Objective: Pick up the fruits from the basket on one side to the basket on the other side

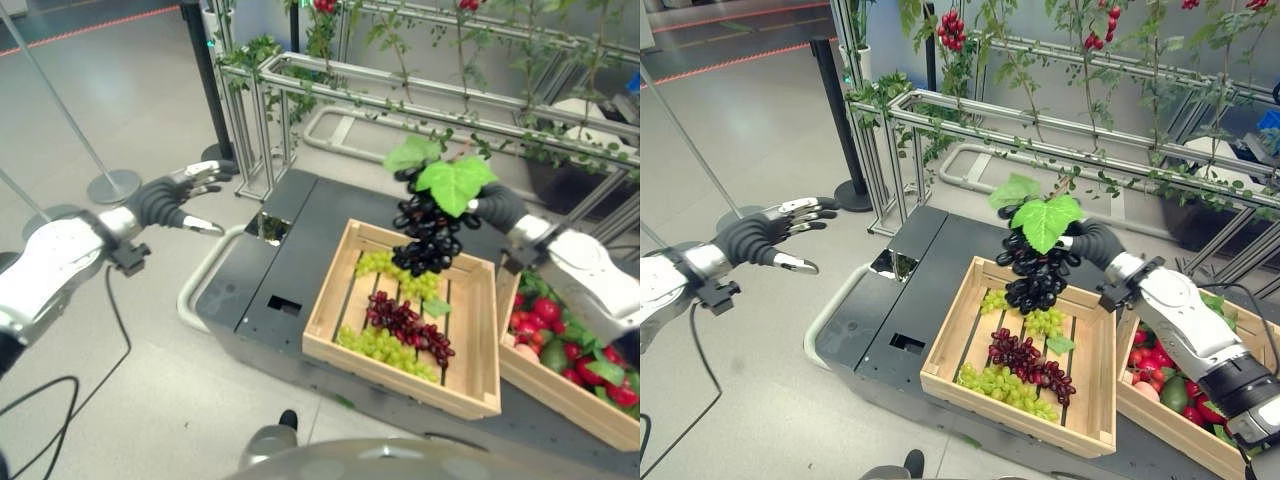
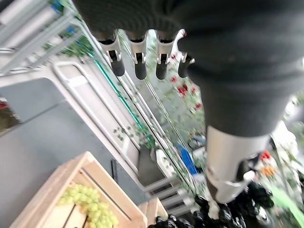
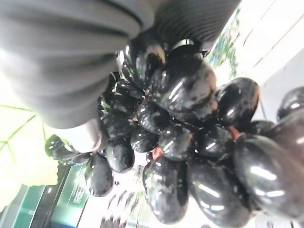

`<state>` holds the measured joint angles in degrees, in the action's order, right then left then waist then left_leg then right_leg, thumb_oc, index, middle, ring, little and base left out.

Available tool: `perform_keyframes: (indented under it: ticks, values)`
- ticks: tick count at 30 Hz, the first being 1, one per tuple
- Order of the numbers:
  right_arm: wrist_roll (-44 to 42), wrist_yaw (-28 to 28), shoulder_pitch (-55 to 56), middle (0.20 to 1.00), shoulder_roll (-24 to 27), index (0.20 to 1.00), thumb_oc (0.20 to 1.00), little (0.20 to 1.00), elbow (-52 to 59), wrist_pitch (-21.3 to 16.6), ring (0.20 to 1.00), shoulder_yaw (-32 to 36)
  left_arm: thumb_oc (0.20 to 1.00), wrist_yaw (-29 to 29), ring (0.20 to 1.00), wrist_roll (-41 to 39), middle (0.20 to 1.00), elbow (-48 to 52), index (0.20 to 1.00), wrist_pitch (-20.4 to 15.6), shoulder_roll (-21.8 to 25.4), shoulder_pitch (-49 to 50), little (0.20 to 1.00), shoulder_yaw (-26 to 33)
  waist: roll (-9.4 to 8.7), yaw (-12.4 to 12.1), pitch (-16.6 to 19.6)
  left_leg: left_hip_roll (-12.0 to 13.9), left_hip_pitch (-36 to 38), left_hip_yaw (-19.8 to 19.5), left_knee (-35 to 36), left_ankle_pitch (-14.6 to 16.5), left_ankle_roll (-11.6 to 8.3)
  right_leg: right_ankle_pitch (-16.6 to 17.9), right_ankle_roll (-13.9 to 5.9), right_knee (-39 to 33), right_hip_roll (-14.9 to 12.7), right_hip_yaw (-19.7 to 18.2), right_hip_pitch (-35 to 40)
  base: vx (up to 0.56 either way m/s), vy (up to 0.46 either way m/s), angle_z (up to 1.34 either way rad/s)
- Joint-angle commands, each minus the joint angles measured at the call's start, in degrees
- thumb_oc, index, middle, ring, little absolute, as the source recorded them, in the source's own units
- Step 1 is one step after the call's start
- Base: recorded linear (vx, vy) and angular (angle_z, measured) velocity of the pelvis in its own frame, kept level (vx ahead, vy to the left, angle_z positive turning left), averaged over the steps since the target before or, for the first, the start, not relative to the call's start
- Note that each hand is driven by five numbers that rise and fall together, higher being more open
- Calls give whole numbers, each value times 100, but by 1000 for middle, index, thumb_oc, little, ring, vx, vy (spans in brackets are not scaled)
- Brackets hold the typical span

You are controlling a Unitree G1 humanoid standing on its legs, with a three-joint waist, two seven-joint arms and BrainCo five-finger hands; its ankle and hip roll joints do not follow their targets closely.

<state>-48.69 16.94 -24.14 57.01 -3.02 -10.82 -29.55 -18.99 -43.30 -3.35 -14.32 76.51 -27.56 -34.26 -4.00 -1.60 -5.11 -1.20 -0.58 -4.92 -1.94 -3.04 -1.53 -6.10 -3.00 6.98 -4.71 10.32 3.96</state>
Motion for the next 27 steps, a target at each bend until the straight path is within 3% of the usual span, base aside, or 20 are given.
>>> perform_keyframes:
  ticks: [1, 2, 6, 9, 16, 27]
  values:
    - [-467, -56, -583, 200, 9, 200, 200, 200, 319, -325, 200, 115, 1000, 80, 1000, 68, 1000, -138, 1000, -240, -97, -130, 1000, 130, -32, 58, 371, -122, 152, 96, -85, 319, 66, 691, -475, -35, -87, 6, -338, 0, 0, 0]
    - [-482, -83, -804, 200, -85, 200, 200, 200, 278, -323, 200, -90, 1000, 67, 1000, 117, 1000, -135, 1000, -227, -139, -538, 1000, -301, -21, 91, 396, -116, 174, 117, -78, 324, 61, 692, -478, -49, -89, -9, -317, 0, 0, 0]
    - [-536, -142, -1270, 200, -371, 200, 200, 200, 229, -369, 200, -478, 1000, 107, 1000, 285, 1000, -273, 1000, -188, -385, -1279, 1000, -1134, -20, 123, 427, -106, 219, 168, -91, 359, 63, 689, -475, -39, -91, -41, -308, 6, -2, -3]
    - [-550, -213, -1483, 200, -557, 200, 200, 200, 214, -410, 200, -618, 1000, 125, 1000, 315, 1000, -260, 1000, -178, -525, -1506, 1000, -1420, -22, 132, 421, -99, 231, 195, -120, 388, 69, 687, -475, -13, -90, -66, -306, 5, 0, -1]
    - [-586, -360, -1760, 200, -1042, 200, 200, 200, 169, -486, 200, -726, 1000, 124, 1000, 279, 1000, -157, 1000, -105, -754, -1810, 1000, -1817, -30, 152, 384, -80, 237, 220, -172, 437, 83, 673, -463, 31, -72, -130, -339, 5, -3, -7]
    - [-669, -595, -1843, 200, -1590, 200, 200, 200, 127, -704, 200, -308, 1000, 67, 1000, 137, 1000, -11, 1000, -57, -970, -2142, 1000, -2112, 3, 177, 366, -69, 236, 219, -203, 488, 102, 647, -459, 58, -67, -163, -356, 4, -2, -2]
